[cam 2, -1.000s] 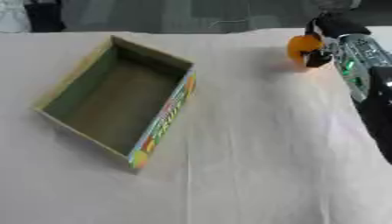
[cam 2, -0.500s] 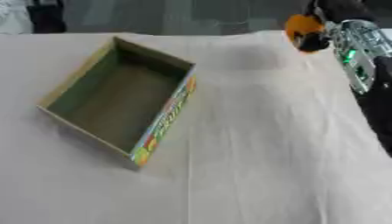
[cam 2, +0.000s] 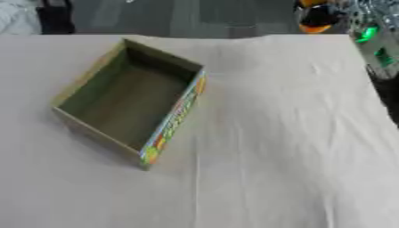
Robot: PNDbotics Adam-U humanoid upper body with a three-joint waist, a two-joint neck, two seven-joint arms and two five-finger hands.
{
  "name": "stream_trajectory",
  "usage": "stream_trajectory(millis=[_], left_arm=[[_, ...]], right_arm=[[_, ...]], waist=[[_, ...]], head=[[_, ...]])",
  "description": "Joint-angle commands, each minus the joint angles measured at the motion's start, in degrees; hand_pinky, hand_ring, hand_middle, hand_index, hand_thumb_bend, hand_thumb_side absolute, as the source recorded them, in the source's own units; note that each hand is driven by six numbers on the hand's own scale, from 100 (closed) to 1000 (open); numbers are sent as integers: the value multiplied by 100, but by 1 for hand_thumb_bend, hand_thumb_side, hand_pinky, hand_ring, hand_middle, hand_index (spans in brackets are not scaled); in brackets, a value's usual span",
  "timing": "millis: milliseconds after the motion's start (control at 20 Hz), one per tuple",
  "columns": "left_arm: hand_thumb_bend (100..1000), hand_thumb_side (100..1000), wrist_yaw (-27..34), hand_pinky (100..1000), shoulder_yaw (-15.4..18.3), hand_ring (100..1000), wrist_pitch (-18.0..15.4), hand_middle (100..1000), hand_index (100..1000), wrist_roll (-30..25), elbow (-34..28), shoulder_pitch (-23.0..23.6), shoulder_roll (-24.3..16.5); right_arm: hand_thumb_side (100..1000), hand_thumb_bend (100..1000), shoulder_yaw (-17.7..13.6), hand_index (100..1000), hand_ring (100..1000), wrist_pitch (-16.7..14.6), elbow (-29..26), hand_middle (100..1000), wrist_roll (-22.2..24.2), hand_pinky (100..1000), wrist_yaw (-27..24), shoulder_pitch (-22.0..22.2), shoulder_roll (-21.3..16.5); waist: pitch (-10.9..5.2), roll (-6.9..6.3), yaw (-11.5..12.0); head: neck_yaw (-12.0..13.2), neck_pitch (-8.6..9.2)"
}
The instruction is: Pick up objects on the table and place them in the box.
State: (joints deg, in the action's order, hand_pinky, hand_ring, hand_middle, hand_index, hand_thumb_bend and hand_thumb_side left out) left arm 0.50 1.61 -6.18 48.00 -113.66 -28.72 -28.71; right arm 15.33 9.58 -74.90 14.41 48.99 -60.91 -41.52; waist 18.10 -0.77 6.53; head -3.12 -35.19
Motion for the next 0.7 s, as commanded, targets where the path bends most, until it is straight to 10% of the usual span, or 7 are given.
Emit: stream_trajectory(millis=[50, 700], left_arm=[[100, 936, 7, 795, -1, 772, -11, 750, 902, -38, -93, -78, -129], [100, 931, 39, 795, -52, 775, -34, 750, 901, -121, -93, -155, -97]], right_arm=[[252, 100, 167, 296, 699, 37, -583, 359, 273, 640, -192, -135, -155], [258, 100, 743, 271, 692, 8, -1057, 349, 895, 627, -379, -641, 744]], waist=[[-182, 9, 6], [-367, 110, 145]], head=[[8, -66], [-34, -225]])
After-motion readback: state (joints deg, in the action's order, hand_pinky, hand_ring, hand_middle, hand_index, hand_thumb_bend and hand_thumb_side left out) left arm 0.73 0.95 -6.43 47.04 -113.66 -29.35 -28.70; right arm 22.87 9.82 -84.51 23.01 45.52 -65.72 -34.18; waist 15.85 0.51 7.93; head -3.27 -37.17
